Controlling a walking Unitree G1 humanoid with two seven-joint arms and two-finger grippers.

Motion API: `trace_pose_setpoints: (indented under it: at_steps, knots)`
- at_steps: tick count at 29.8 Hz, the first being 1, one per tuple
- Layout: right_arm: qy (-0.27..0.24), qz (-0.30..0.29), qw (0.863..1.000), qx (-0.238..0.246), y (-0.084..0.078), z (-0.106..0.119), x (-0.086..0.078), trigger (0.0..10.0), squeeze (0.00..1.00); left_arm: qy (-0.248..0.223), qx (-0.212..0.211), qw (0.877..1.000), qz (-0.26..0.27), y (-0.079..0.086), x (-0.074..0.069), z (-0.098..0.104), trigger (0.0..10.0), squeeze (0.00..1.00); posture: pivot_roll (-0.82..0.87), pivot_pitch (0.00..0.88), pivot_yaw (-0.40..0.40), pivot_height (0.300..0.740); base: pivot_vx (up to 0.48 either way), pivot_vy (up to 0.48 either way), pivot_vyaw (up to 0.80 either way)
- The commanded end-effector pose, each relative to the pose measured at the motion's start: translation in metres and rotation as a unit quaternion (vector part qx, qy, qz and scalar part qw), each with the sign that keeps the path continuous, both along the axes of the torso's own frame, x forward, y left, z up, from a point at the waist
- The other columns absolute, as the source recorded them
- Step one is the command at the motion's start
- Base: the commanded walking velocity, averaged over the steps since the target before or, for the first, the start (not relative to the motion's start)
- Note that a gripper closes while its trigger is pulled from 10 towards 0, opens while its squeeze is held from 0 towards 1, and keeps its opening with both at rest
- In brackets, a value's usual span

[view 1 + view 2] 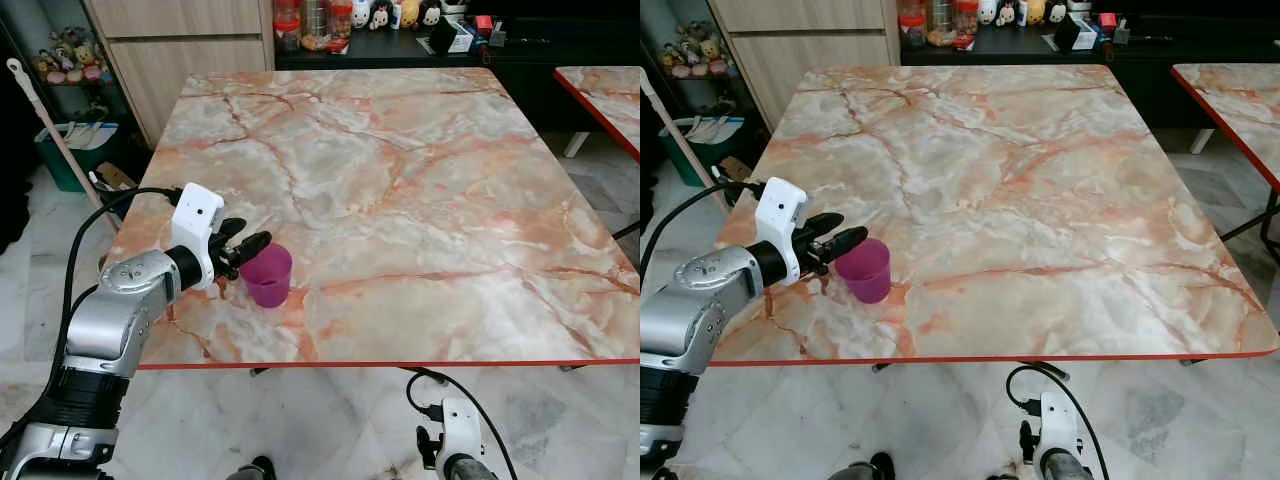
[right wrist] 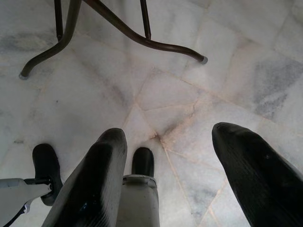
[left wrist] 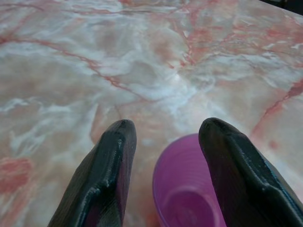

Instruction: Setting the table

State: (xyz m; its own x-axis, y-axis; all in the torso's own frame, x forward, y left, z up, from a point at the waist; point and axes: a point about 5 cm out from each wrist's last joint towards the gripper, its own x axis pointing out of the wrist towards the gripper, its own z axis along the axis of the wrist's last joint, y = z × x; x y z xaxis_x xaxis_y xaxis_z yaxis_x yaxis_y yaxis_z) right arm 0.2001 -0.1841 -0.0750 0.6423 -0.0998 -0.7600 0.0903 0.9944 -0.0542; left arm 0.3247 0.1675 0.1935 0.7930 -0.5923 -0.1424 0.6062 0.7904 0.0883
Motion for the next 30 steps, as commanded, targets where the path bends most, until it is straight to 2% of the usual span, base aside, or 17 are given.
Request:
trace_pose_setpoints:
  at_steps: [1,30]
  knots:
    - [0.007,-0.002,1.0,0.001,-0.001,-0.002,-0.003,10.0,0.0,-0.006,0.011,1.0,-0.016,-0.006,-0.003,0.001,10.0,0.0,0.08,0.13,-0.006,0.74,0.0,0.0,0.0]
    - [0.009,-0.002,1.0,0.003,0.001,-0.002,-0.004,10.0,0.0,0.012,0.058,0.998,-0.032,-0.01,-0.003,-0.013,10.0,0.0,0.08,0.128,-0.001,0.74,0.0,0.0,0.0]
